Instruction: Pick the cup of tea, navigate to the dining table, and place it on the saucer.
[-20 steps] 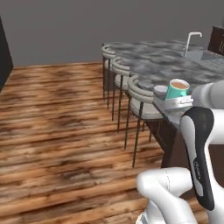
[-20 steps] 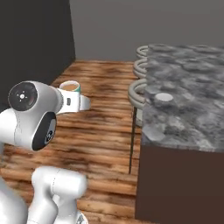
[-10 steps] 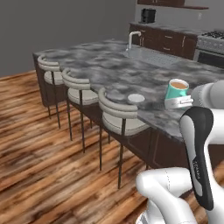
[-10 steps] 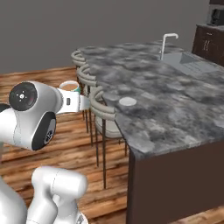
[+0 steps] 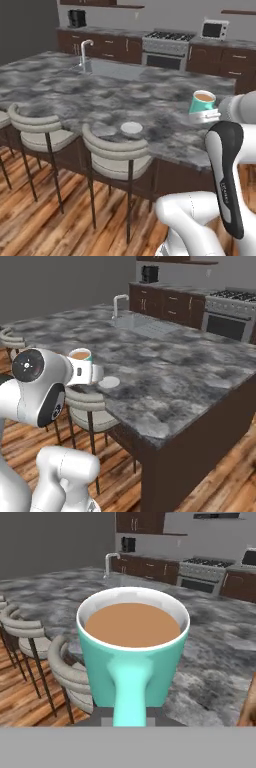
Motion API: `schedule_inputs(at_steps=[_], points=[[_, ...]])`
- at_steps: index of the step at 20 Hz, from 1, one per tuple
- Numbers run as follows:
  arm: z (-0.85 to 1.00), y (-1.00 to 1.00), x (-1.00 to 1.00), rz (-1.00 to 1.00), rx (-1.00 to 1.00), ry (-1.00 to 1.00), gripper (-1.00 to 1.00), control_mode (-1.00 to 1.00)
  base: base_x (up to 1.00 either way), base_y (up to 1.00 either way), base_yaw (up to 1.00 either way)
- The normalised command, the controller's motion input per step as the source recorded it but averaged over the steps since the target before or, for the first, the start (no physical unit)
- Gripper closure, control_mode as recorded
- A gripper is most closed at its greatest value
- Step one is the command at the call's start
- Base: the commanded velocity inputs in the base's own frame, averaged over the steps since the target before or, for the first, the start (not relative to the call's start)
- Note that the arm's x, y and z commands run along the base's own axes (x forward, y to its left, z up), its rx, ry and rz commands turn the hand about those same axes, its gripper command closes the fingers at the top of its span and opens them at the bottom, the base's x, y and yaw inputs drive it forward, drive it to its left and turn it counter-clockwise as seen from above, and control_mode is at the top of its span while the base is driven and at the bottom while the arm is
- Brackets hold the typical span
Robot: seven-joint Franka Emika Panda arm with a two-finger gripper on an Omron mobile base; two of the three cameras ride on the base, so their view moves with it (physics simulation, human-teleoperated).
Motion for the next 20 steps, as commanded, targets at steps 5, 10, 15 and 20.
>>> schedule_inputs(at_steps=[5, 10, 15, 20], points=[[0.0, 0.0, 0.0, 0.0, 0.0, 0.0, 1.0, 1.0, 0.0, 0.93, -0.61], [0.0, 0.0, 0.0, 0.0, 0.0, 0.0, 1.0, 1.0, 0.16, 1.0, -0.39], [0.0, 0.0, 0.0, 0.0, 0.0, 0.0, 1.0, 1.0, 0.67, 0.72, -0.16], [0.0, 0.0, 0.0, 0.0, 0.0, 0.0, 1.0, 1.0, 1.0, 0.26, -0.14]])
